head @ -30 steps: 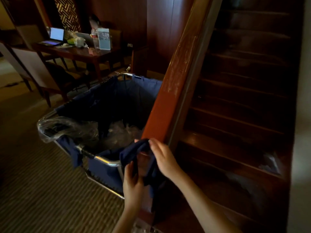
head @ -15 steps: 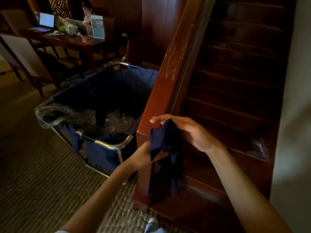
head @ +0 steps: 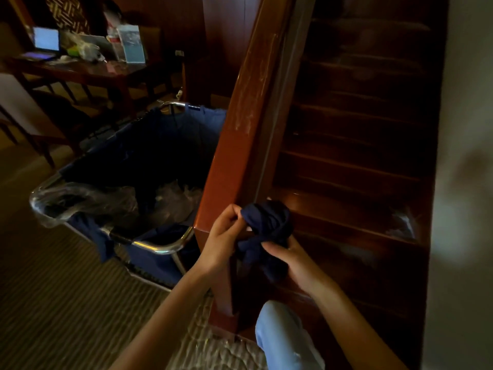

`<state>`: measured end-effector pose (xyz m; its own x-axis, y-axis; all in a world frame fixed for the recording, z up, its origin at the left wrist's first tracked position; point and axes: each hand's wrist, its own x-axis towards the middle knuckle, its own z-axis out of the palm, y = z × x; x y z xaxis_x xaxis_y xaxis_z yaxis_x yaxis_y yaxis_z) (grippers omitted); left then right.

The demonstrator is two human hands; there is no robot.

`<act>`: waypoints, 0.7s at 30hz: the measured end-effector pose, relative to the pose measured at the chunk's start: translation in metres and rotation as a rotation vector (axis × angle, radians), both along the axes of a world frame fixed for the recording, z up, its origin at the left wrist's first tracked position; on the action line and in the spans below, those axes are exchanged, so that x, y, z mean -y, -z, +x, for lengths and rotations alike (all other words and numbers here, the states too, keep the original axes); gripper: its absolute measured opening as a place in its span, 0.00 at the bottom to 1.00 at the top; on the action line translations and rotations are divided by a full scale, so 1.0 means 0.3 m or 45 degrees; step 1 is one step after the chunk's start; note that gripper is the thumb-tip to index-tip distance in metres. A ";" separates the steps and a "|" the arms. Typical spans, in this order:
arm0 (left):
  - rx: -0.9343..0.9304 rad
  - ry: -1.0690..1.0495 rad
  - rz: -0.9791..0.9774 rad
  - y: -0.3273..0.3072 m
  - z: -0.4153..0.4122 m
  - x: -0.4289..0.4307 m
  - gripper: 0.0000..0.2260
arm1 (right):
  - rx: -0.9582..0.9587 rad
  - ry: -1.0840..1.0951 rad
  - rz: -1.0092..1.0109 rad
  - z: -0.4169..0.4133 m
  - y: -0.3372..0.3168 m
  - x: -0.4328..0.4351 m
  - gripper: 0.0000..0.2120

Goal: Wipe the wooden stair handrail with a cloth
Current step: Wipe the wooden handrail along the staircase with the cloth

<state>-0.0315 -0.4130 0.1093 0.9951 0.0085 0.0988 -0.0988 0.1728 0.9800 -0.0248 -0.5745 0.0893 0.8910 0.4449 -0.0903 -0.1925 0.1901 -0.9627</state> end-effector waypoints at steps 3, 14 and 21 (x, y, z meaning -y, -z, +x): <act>0.114 -0.183 0.261 -0.022 0.043 -0.019 0.08 | -0.152 0.090 0.190 0.068 0.064 -0.069 0.27; -0.057 -0.997 1.253 0.034 0.279 0.067 0.23 | 0.057 0.445 -0.014 0.345 0.058 -0.146 0.27; -1.070 -1.399 0.605 -0.004 0.225 0.126 0.26 | 1.345 0.043 -0.428 0.401 -0.087 -0.147 0.12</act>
<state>0.0360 -0.4508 0.1104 0.2741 0.9184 -0.2854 0.6532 0.0400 0.7562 0.0955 -0.5303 0.1153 0.6022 0.5146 0.6104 0.7560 -0.1217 -0.6432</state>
